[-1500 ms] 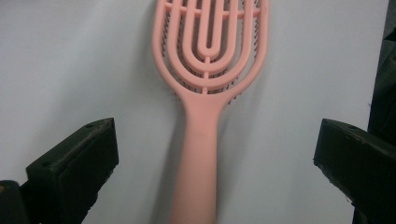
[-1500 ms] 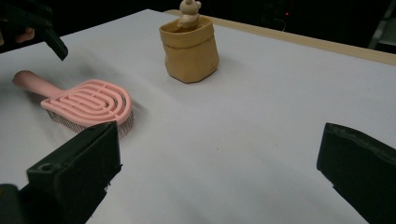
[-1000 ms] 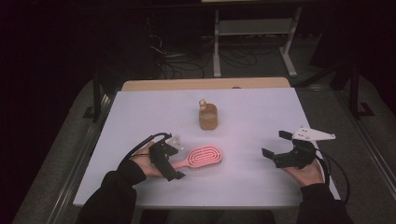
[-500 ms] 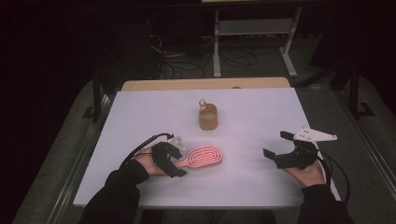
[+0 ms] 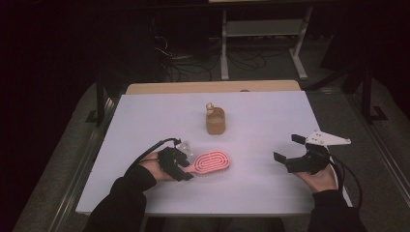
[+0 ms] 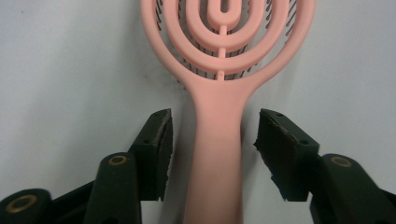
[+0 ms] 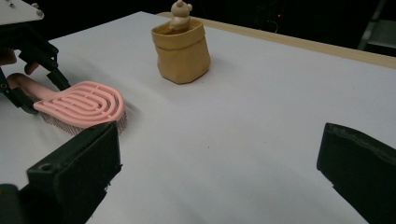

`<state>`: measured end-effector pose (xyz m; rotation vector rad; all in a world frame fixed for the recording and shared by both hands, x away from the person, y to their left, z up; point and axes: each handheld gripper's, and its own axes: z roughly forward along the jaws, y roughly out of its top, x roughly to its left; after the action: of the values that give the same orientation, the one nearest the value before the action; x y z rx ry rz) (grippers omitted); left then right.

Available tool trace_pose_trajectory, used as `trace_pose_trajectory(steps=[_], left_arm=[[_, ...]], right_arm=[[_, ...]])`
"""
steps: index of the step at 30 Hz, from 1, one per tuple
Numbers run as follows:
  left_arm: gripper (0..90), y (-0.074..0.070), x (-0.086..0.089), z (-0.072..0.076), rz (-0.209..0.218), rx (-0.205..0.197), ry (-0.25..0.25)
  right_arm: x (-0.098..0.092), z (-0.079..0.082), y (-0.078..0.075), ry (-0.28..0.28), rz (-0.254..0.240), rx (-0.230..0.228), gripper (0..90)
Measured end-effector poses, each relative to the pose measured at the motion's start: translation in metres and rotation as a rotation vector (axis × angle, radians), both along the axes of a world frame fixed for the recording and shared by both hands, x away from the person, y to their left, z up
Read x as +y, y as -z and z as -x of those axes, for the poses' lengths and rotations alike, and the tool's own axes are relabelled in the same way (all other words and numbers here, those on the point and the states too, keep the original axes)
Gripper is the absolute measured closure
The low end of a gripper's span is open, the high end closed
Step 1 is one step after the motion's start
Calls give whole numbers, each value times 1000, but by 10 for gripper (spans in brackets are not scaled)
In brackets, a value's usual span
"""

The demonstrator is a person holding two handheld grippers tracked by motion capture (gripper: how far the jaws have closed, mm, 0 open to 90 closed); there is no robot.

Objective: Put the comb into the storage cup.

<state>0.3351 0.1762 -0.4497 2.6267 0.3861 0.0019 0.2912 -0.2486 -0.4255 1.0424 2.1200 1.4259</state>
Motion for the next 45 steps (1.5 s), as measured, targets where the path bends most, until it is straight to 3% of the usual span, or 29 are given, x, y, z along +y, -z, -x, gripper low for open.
trace_pose_trajectory(steps=[5,16,45], left_arm=[[503,0,-1,1,-1,-15,10],[674,-3,-2,2,22,-4,-12],[688,-4,-3,4,11,-15,6]], right_arm=[[2,-2,0,-8,7,0,0],[1,-1,0,-3,1,-1,0],[1,-2,0,-1,-5,2,0]])
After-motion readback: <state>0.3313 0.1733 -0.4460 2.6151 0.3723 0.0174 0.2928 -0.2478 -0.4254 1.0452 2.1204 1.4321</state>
